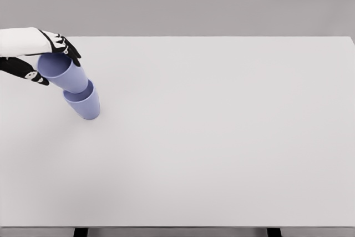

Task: Place the right cup on the left cup with left arm

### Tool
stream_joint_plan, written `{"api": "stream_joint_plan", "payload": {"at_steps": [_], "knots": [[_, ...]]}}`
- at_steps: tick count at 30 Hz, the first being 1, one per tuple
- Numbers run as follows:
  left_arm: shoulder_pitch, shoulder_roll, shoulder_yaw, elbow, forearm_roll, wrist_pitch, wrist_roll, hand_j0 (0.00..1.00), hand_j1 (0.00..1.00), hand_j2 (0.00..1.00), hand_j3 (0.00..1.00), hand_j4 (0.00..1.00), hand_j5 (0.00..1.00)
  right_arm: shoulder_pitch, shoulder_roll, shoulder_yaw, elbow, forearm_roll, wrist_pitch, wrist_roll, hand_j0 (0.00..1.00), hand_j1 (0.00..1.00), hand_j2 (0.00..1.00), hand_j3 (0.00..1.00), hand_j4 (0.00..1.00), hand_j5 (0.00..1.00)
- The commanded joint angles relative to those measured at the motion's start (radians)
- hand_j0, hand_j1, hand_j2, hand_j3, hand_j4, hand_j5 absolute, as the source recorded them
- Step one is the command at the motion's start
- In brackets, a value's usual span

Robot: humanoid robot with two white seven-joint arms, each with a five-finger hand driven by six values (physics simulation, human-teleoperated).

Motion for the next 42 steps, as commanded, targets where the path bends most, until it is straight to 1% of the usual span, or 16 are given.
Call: {"api": "stream_joint_plan", "payload": {"at_steps": [1,17,34,35,36,37,39,42], "knots": [[0.000,-0.008,0.003,0.010,0.007,0.002,0.001,0.62,0.62,0.62,0.62,0.62,0.62,0.000,0.000,0.000,0.001,0.000,0.000,0.000,1.00,1.00,1.00,1.00,1.00,1.00],[0.034,-0.010,0.004,0.015,0.005,0.002,0.002,0.62,0.62,0.62,0.62,0.62,0.62,0.000,0.000,-0.001,0.001,0.001,0.000,0.000,1.00,1.00,1.00,1.00,1.00,1.00],[0.041,-0.033,0.007,0.047,0.002,0.002,0.004,0.63,0.63,0.63,0.63,0.63,0.63,0.000,0.000,0.000,0.001,0.000,0.000,-0.001,1.00,1.00,1.00,1.00,1.00,1.00],[0.043,-0.033,0.007,0.045,0.002,0.002,0.007,0.73,0.73,0.73,0.73,0.73,0.73,0.000,0.000,0.000,0.001,0.001,0.000,0.000,1.00,1.00,1.00,1.00,1.00,1.00],[0.043,-0.033,0.007,0.045,0.002,0.002,0.007,0.76,0.76,0.76,0.76,0.76,0.76,0.000,0.000,0.000,0.001,0.000,0.000,0.000,1.00,1.00,1.00,1.00,1.00,1.00],[0.043,-0.033,0.007,0.045,0.002,0.002,0.008,0.85,0.85,0.85,0.85,0.85,0.85,0.000,0.000,0.000,-0.001,0.000,0.001,0.000,1.00,1.00,1.00,1.00,1.00,1.00],[0.043,-0.031,0.007,0.045,-0.002,0.002,0.010,0.96,0.96,0.96,0.96,0.96,0.96,0.000,0.000,0.000,0.001,0.000,0.000,0.000,1.00,1.00,1.00,1.00,1.00,1.00],[0.051,-0.031,0.011,0.045,-0.004,0.002,0.010,1.00,1.00,1.00,1.00,1.00,1.00,0.000,0.000,-0.001,0.001,0.000,0.000,0.000,1.00,1.00,1.00,1.00,1.00,1.00]]}}
